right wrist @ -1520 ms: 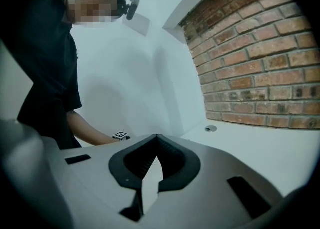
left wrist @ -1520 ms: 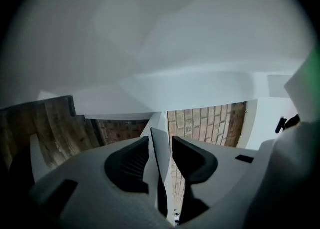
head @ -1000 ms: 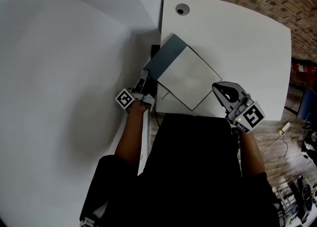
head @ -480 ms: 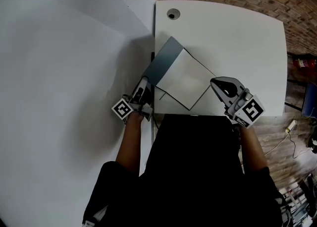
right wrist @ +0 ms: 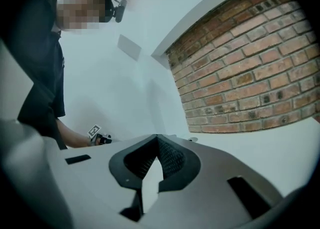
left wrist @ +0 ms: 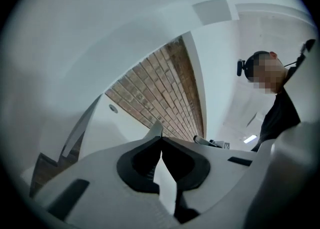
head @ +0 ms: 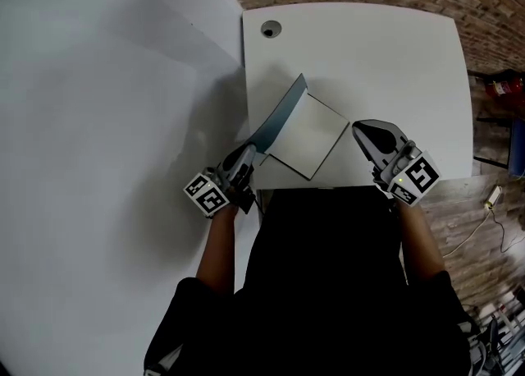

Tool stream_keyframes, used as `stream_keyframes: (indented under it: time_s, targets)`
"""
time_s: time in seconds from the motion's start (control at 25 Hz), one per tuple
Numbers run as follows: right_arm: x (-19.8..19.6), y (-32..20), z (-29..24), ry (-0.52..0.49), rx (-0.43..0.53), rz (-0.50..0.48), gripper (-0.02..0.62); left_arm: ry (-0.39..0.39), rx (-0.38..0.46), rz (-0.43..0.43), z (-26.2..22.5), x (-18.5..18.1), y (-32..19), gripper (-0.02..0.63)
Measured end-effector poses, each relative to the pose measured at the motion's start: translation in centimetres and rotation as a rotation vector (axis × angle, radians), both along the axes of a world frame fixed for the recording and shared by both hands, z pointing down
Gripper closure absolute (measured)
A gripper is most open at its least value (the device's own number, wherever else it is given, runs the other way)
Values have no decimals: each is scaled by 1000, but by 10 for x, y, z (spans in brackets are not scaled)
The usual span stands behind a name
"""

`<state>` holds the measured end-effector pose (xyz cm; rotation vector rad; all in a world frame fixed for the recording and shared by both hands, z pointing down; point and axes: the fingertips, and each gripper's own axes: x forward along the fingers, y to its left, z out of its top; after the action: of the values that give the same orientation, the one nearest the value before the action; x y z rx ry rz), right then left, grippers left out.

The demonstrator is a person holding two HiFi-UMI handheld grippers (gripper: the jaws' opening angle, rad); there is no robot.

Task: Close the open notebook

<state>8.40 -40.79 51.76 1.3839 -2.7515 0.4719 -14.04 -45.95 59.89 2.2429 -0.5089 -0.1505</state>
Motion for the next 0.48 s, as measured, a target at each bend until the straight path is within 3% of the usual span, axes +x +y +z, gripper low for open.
stream_keyframes:
  time_s: [0.2, 0.48]
  targets:
    - [19, 9, -5, 2, 18, 39, 589, -55, 61, 107, -6, 25, 27, 581]
    - [34, 28, -7, 3, 32, 61, 589, -213, 182, 272, 1, 56, 66, 581]
